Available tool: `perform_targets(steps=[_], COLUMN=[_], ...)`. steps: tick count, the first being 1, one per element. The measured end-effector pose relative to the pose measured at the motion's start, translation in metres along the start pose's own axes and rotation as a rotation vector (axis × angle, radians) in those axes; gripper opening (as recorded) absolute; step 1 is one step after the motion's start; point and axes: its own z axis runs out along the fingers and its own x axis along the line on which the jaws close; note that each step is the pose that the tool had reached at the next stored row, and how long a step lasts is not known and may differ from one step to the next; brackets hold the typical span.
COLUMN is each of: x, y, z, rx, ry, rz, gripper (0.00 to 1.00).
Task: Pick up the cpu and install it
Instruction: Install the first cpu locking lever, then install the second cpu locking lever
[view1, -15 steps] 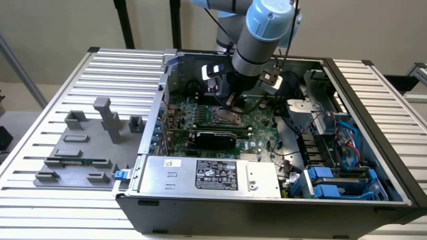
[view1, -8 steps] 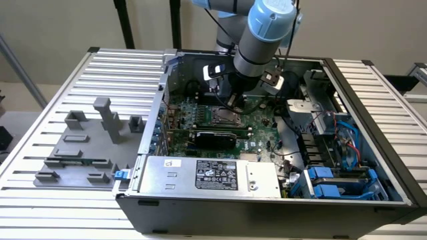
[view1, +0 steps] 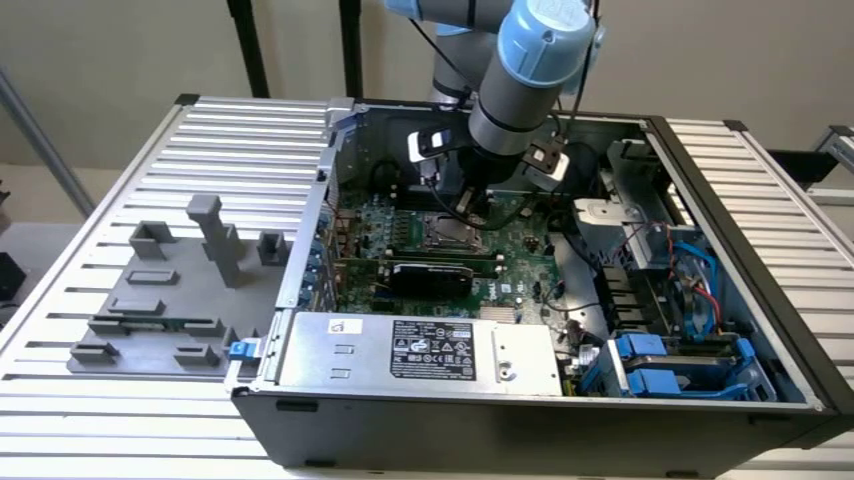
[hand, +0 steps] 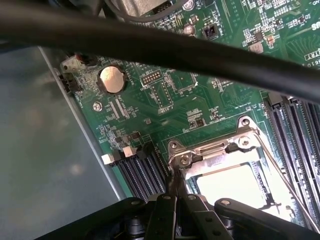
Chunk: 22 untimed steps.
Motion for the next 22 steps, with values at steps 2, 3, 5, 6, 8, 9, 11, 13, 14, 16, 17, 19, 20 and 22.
perform_targets(steps=[2,3,5,6,8,9,11,13,14,16,17,19,20,22], x=[0.0,0.0,-0.001,-0.001,-0.002,-0.003,-0.003,-0.003,-0.003,-0.003,-0.003,-0.003,-0.003,-0.003], y=[0.0003,0.0004,0.0005,0.0005,0.0007,0.0007,0.0006,0.0006,0.0006,0.0006,0.0006,0.0006,0.0006,0.0006], z=[0.0,-0.0006,-0.0025,-0.0038,-0.0061,-0.0072,-0.0094,-0.0102,-0.0101,-0.0102,-0.0102,-0.0102,-0.0102,-0.0102], rx=[0.001,0.0021,0.0046,0.0055,0.0071,0.0075,0.0082,0.0088,0.009,0.009,0.0091,0.0091,0.0091,0.0091], ry=[0.0007,0.0005,-0.0004,-0.0013,-0.0016,-0.0016,-0.0011,-0.0001,-0.0002,-0.0004,-0.0004,-0.0003,-0.0004,-0.0004], rz=[0.0,0.0,0.001,0.001,0.002,0.002,0.002,0.002,0.002,0.002,0.002,0.002,0.002,0.002], gripper=[0.11,0.11,0.11,0.11,0.11,0.11,0.11,0.11,0.11,0.11,0.11,0.11,0.11,0.11])
